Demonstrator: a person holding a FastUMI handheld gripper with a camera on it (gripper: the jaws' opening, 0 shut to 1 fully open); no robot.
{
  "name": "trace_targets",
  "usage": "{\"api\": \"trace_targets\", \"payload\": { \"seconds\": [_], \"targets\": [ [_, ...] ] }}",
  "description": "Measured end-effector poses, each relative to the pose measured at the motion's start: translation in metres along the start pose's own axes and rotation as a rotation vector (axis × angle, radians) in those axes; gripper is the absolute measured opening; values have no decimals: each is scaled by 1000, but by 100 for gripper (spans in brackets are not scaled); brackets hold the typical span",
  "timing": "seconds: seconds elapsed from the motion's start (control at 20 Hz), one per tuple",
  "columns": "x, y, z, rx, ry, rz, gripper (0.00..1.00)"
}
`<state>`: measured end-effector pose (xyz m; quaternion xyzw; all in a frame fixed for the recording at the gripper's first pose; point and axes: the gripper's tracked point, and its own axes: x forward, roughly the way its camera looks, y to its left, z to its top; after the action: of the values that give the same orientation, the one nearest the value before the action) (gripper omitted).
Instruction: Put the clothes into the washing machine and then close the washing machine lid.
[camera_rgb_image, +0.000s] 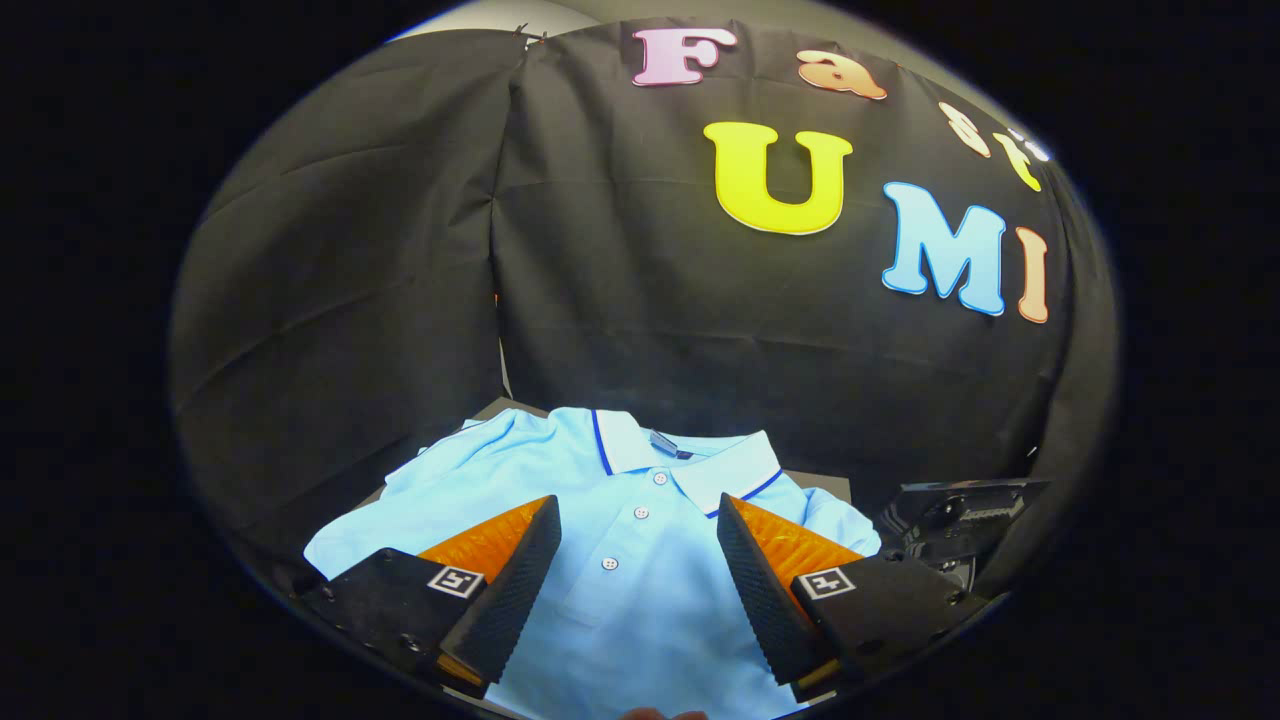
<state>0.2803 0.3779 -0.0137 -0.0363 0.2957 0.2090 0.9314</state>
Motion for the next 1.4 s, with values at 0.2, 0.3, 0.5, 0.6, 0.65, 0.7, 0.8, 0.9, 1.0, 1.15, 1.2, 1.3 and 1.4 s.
{"api": "trace_targets", "payload": {
  "seconds": [0.2, 0.3, 0.5, 0.6, 0.65, 0.7, 0.8, 0.9, 1.0, 1.15, 1.2, 1.3, 1.4],
  "targets": [
    [13, 2, -16, -22, 50, -5, 98],
    [17, 3, -19, -23, 49, -10, 98],
    [28, 4, -36, -38, 97, -11, 98],
    [32, 6, -43, -58, 116, -12, 98],
    [33, 8, -41, -54, 110, -7, 98],
    [35, 9, -41, -47, 113, -7, 98],
    [35, 9, -42, -31, 115, -2, 96],
    [36, 11, -42, -16, 113, 7, 96],
    [36, 11, -42, -5, 110, 11, 96],
    [37, 12, -43, -13, 114, 7, 97],
    [35, 12, -42, -12, 114, 13, 97],
    [39, 12, -43, -20, 117, 10, 92],
    [35, 17, -43, -22, 121, 28, 92]
  ]
}}
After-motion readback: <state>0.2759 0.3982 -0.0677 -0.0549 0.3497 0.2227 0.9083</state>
